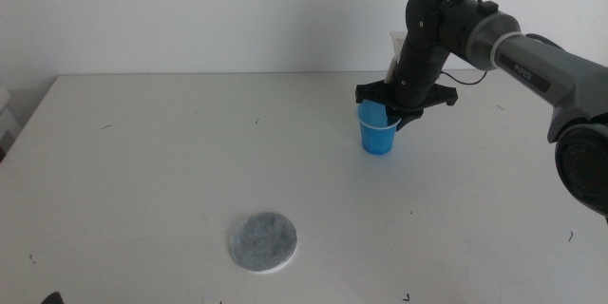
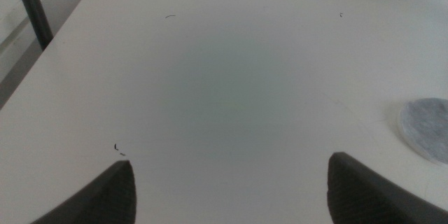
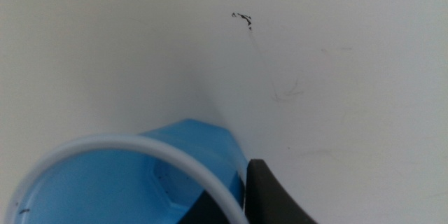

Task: Place an empty cup on a cup mat.

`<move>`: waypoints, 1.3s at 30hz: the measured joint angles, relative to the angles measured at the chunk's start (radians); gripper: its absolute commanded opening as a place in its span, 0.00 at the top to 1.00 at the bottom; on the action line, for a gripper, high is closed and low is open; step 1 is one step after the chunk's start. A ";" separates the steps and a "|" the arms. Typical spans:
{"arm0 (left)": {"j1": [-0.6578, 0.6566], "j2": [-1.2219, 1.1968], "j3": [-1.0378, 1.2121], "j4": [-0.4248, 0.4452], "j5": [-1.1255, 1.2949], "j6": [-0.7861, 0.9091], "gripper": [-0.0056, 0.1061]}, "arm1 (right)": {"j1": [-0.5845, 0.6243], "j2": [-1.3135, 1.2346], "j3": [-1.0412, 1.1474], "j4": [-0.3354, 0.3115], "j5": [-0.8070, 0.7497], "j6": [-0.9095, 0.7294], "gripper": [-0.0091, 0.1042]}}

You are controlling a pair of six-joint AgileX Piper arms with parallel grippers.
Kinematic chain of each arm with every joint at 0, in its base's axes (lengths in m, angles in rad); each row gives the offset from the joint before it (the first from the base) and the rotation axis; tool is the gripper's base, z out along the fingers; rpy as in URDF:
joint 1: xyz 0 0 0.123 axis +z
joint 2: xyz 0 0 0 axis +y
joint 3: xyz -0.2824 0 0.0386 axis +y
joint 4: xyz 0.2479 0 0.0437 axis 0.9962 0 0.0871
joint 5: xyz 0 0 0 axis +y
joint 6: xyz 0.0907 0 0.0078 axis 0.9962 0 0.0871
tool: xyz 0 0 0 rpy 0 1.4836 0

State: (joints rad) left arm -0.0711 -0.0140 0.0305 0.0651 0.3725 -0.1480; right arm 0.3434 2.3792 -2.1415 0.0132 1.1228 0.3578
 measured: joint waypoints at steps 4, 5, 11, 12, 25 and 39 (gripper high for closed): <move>0.000 0.000 0.000 0.000 0.000 0.000 0.01 | 0.005 -0.007 0.000 -0.002 -0.002 0.000 0.93; 0.000 0.000 0.000 0.000 0.000 0.000 0.01 | 0.009 -0.014 0.000 -0.004 0.004 0.000 0.93; 0.000 0.000 0.000 0.000 0.000 0.000 0.01 | 0.069 -0.112 0.001 -0.013 0.046 0.000 0.93; 0.000 0.000 0.000 0.000 0.000 0.000 0.01 | 0.085 -0.137 0.006 -0.013 0.049 0.000 0.93; 0.000 0.000 0.000 0.000 0.000 0.000 0.01 | 0.349 -0.305 0.113 -0.004 0.060 0.005 0.93; 0.000 0.000 0.000 0.000 0.000 0.000 0.01 | 0.503 -0.231 0.122 -0.013 0.062 0.019 0.93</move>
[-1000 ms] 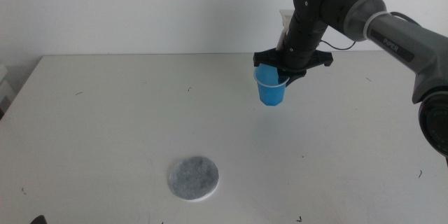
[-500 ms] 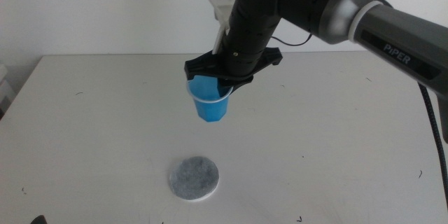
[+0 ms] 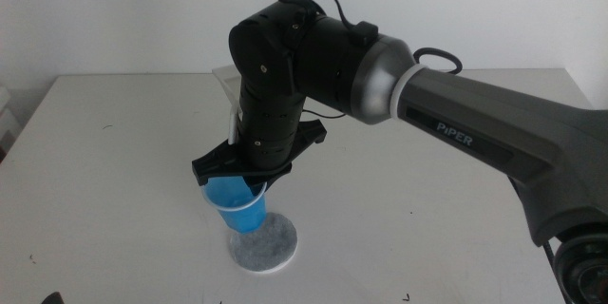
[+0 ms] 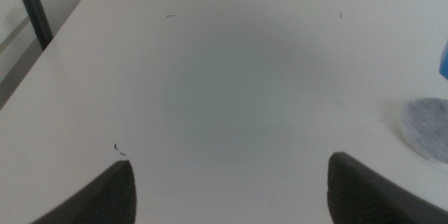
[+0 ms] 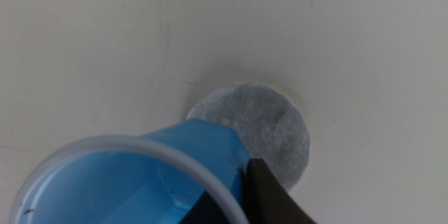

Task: Place an empty cup on a cup mat.

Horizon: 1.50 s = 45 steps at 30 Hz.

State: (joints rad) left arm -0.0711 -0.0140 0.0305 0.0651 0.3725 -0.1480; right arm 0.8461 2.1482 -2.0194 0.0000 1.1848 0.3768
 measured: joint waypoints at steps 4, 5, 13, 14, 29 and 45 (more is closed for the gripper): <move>0.000 0.000 0.000 0.000 0.000 0.000 0.01 | 0.005 0.041 0.000 0.000 0.015 0.006 0.93; 0.000 0.000 0.000 0.000 0.000 0.000 0.01 | 0.005 0.050 0.000 0.000 0.015 0.006 0.93; 0.000 0.000 0.000 0.000 0.000 0.000 0.01 | 0.005 0.113 0.000 -0.013 0.014 0.007 0.93; 0.000 0.000 0.000 0.000 0.000 0.000 0.01 | 0.005 0.118 0.000 -0.015 0.014 0.007 0.93; 0.000 0.000 0.000 0.000 0.000 0.000 0.01 | 0.005 0.129 0.000 -0.057 0.015 0.015 0.71; 0.000 0.000 0.000 0.000 0.000 0.000 0.01 | 0.000 -0.056 0.000 -0.186 0.041 0.107 0.26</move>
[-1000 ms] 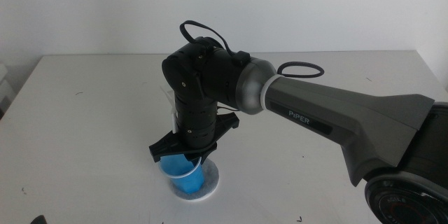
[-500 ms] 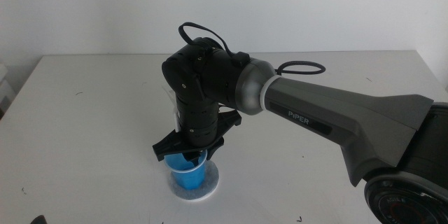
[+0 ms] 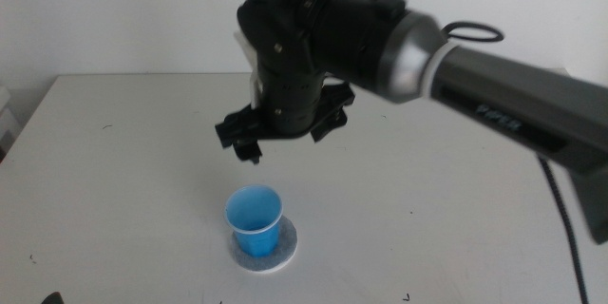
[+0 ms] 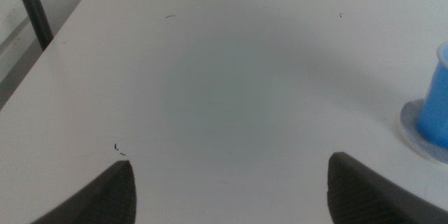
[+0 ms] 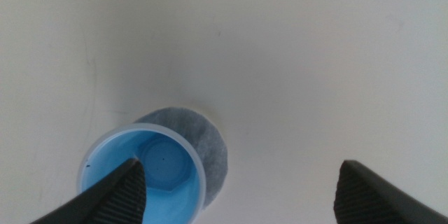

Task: Place an empty cup on a cup mat.

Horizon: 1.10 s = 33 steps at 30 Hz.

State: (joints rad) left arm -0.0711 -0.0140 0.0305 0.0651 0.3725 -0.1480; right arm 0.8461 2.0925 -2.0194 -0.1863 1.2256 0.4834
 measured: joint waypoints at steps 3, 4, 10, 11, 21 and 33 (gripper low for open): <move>0.000 0.000 0.000 0.000 0.000 0.000 0.01 | -0.021 -0.097 0.000 -0.028 0.006 0.002 0.26; 0.000 0.000 0.000 0.000 0.000 0.000 0.01 | -0.029 -0.126 0.000 -0.035 0.008 0.002 0.26; 0.000 0.000 0.000 0.000 0.000 0.000 0.01 | -0.090 -0.341 0.014 -0.094 0.019 0.002 0.26; 0.000 0.000 0.000 0.000 0.000 0.000 0.01 | -0.102 -0.381 0.029 -0.106 0.019 0.003 0.26; 0.000 0.000 0.000 0.000 0.000 0.000 0.01 | -0.305 -0.784 0.395 -0.147 0.028 0.039 0.26; 0.000 0.000 0.000 0.000 0.000 0.000 0.01 | -0.535 -1.343 0.988 -0.061 -0.169 0.050 0.26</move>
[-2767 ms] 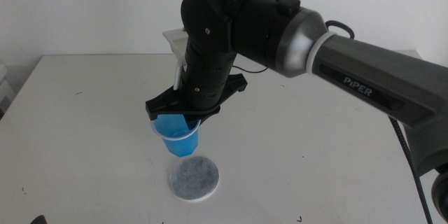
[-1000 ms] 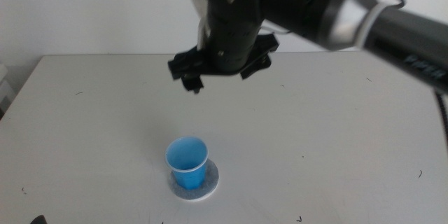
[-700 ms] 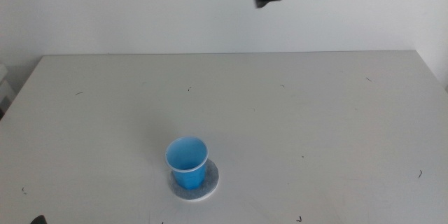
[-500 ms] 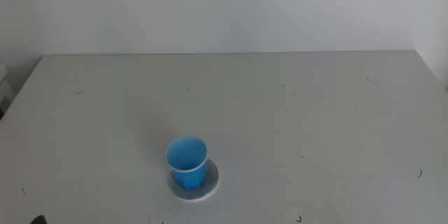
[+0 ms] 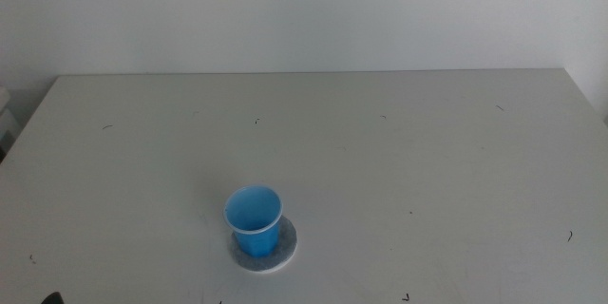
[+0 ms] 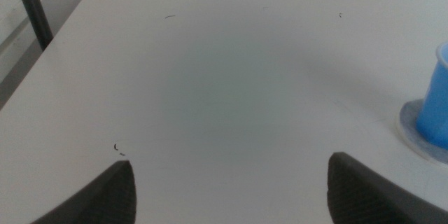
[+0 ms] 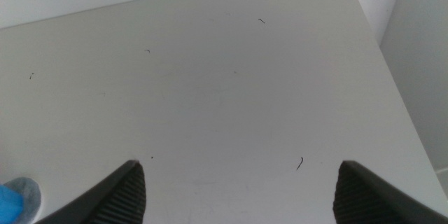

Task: Place an empty cup on a cup mat.

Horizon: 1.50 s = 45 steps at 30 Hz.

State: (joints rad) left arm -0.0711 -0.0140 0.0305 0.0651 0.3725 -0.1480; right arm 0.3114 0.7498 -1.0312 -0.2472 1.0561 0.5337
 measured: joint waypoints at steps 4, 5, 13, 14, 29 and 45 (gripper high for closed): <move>0.000 0.000 0.000 0.000 0.000 0.000 0.01 | -0.001 -0.168 0.181 0.009 -0.129 0.000 0.26; 0.000 0.000 0.000 0.000 0.000 0.000 0.01 | -0.001 -0.211 0.232 0.019 -0.170 0.000 0.26; 0.000 0.000 0.000 0.000 0.000 0.000 0.01 | -0.001 -0.458 0.599 0.054 -0.522 -0.114 0.26; 0.000 0.000 0.000 0.000 0.000 0.000 0.01 | -0.001 -0.472 0.630 0.067 -0.560 -0.150 0.26; 0.000 0.000 0.000 0.000 0.000 0.000 0.01 | -0.258 -0.560 0.916 0.199 -0.947 -0.429 0.26; 0.000 0.000 0.000 0.000 0.000 0.000 0.01 | -0.259 -0.602 1.057 0.211 -0.994 -0.426 0.26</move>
State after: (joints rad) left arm -0.0711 -0.0140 0.0305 0.0651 0.3725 -0.1480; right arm 0.0521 0.1480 0.0259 -0.0361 0.0624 0.1078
